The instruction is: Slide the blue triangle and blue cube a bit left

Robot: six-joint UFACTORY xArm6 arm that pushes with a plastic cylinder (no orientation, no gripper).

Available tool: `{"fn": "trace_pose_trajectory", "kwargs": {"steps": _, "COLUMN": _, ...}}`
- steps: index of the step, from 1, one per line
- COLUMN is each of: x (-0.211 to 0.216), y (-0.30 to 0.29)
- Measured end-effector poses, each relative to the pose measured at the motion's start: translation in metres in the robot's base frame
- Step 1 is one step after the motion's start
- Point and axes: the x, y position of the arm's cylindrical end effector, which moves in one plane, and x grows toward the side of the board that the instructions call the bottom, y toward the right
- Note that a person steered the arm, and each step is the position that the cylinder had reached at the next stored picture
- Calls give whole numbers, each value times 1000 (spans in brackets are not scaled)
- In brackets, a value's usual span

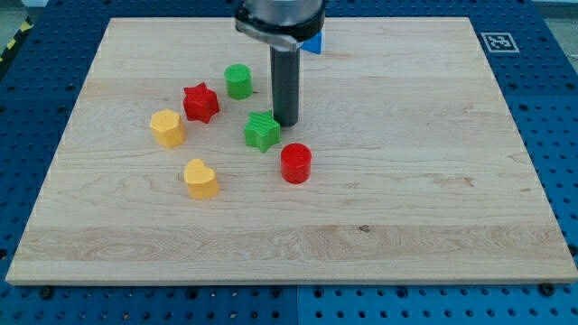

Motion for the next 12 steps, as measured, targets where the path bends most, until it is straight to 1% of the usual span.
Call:
{"fn": "trace_pose_trajectory", "kwargs": {"steps": 1, "x": -48, "y": 6}}
{"fn": "trace_pose_trajectory", "kwargs": {"steps": 2, "x": -58, "y": 9}}
{"fn": "trace_pose_trajectory", "kwargs": {"steps": 3, "x": -106, "y": -6}}
{"fn": "trace_pose_trajectory", "kwargs": {"steps": 4, "x": -160, "y": -42}}
{"fn": "trace_pose_trajectory", "kwargs": {"steps": 5, "x": -201, "y": -60}}
{"fn": "trace_pose_trajectory", "kwargs": {"steps": 8, "x": -208, "y": -43}}
{"fn": "trace_pose_trajectory", "kwargs": {"steps": 9, "x": -208, "y": -15}}
{"fn": "trace_pose_trajectory", "kwargs": {"steps": 10, "x": -201, "y": -11}}
{"fn": "trace_pose_trajectory", "kwargs": {"steps": 12, "x": -163, "y": -9}}
